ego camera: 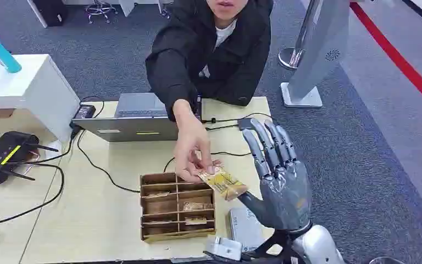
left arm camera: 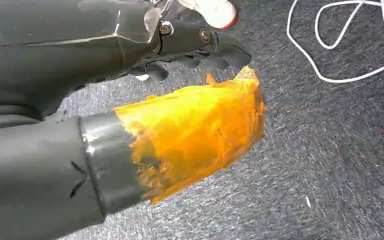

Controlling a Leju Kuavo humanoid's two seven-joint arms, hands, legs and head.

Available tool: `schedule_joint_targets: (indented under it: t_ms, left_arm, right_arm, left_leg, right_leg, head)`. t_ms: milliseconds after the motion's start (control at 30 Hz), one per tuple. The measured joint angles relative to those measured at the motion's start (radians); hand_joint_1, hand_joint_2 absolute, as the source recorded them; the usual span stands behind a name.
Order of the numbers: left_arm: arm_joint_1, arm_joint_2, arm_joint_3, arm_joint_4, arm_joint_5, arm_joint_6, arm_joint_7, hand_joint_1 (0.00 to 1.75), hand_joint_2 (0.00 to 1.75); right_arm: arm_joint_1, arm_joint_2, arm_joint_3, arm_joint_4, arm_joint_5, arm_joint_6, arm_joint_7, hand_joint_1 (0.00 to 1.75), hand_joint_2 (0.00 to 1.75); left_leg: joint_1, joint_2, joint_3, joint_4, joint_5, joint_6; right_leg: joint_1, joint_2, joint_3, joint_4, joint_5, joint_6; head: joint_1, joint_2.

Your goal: Pass the card to the sensor for recognition and then transmit it.

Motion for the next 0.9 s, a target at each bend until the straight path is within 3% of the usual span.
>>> schedule_joint_targets:
  t_ms: [233, 467, 733, 900]
  left_arm:
    - [-0.001, -0.004, 0.004, 0.0, 0.0, 0.0, 0.0, 0.0, 0.0]
    - [0.0, -0.01, 0.016, 0.0, -0.003, -0.001, 0.0, 0.0, 0.0]
    - [0.001, -0.011, 0.019, 0.0, -0.002, 0.0, 0.0, 0.0, 0.0]
    - [0.001, -0.011, 0.029, 0.0, -0.002, 0.0, -0.004, 0.0, 0.0]
  right_arm:
    - [-0.038, 0.0, 0.027, 0.003, 0.106, -0.001, 0.04, 0.0, 1.75]
    - [-0.089, -0.035, 0.06, 0.023, 0.133, -0.013, 0.147, 0.0, 1.75]
    - [-0.101, -0.05, 0.078, 0.028, 0.134, -0.014, 0.159, 0.0, 1.75]
    - [-0.095, -0.049, 0.078, 0.028, 0.134, -0.014, 0.133, 0.0, 1.75]
  left_leg:
    - [0.0, 0.0, 0.0, 0.0, 0.0, 0.0]
    - [0.0, 0.0, 0.0, 0.0, 0.0, 0.001]
    - [0.0, 0.0, 0.0, 0.0, 0.0, 0.0]
    - [0.0, 0.0, 0.0, 0.0, 0.0, 0.0]
  right_leg:
    - [0.0, 0.0, 0.0, 0.0, 0.0, 0.0]
    - [0.0, 0.0, 0.0, 0.0, 0.0, 0.0]
    - [0.0, 0.0, 0.0, 0.0, 0.0, 0.0]
    - [0.0, 0.0, 0.0, 0.0, 0.0, 0.0]
  head:
    - [0.0, 0.0]
    - [0.0, 0.0]
    - [0.0, 0.0]
    - [0.0, 0.0]
